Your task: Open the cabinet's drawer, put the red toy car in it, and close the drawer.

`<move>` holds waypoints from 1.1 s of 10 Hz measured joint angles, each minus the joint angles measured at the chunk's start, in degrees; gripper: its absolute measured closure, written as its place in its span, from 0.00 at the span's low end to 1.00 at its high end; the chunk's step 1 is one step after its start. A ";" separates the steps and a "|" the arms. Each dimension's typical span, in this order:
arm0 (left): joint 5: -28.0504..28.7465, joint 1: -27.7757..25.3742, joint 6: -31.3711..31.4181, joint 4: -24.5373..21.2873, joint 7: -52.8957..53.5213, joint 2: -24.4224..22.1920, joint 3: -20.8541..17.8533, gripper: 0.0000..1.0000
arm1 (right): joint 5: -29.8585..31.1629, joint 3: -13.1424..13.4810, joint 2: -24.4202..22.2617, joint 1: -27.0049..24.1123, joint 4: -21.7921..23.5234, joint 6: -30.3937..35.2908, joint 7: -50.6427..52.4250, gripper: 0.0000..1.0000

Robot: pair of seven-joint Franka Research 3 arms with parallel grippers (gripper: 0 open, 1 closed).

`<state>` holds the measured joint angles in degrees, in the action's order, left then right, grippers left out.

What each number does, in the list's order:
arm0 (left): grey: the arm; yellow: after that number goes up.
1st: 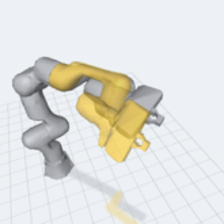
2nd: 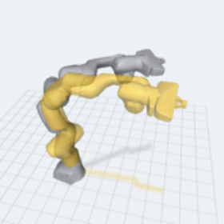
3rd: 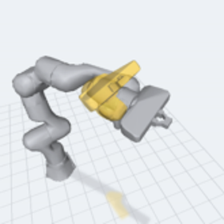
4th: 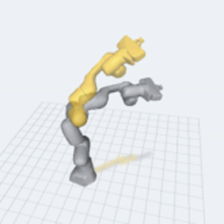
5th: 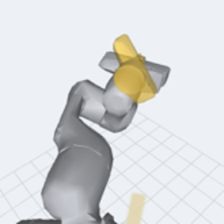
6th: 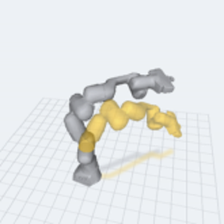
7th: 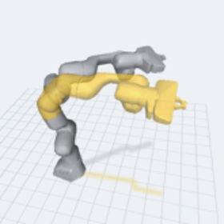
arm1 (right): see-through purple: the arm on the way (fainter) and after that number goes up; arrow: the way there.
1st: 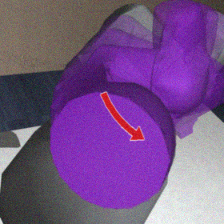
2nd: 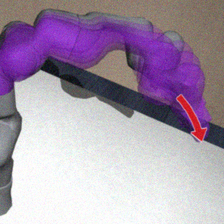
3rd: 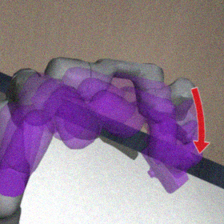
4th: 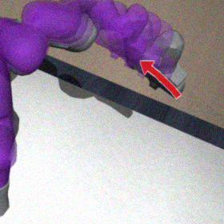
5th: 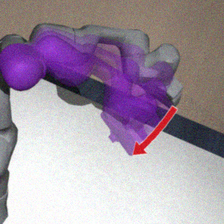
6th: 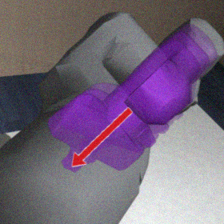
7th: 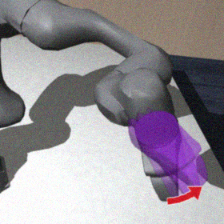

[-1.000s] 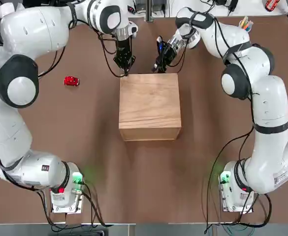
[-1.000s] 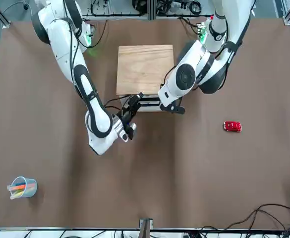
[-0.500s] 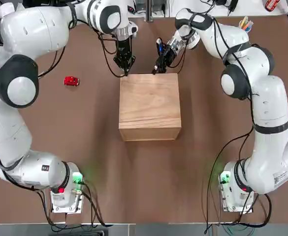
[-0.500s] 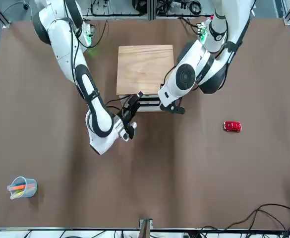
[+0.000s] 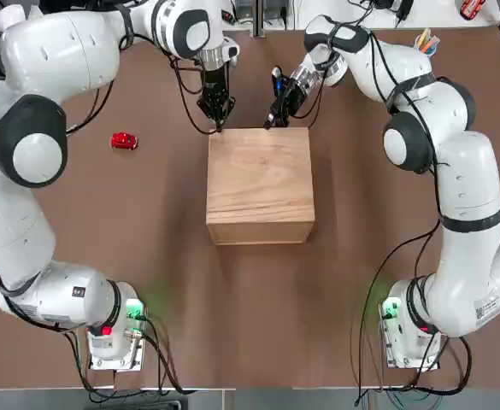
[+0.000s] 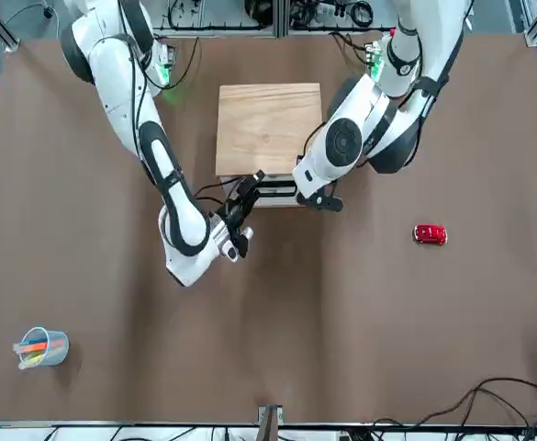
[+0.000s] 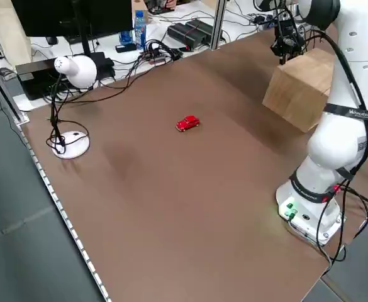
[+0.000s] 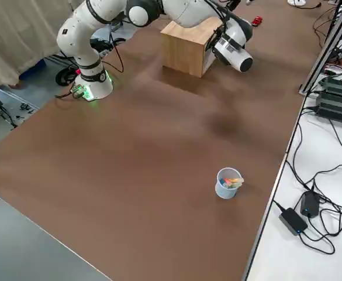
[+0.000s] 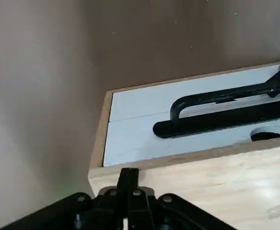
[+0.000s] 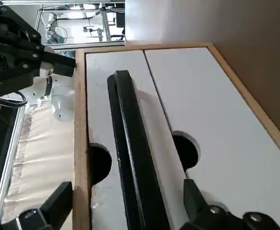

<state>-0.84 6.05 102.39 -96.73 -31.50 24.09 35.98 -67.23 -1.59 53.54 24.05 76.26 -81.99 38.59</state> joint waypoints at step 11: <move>0.00 0.00 -0.01 0.00 0.00 0.00 0.00 0.99 | -2.29 0.45 1.09 -0.47 -0.12 -2.41 -2.18 0.14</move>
<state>-0.84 6.05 102.38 -96.73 -31.50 24.09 35.98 -69.51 -1.13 54.63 23.58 76.14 -84.40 36.40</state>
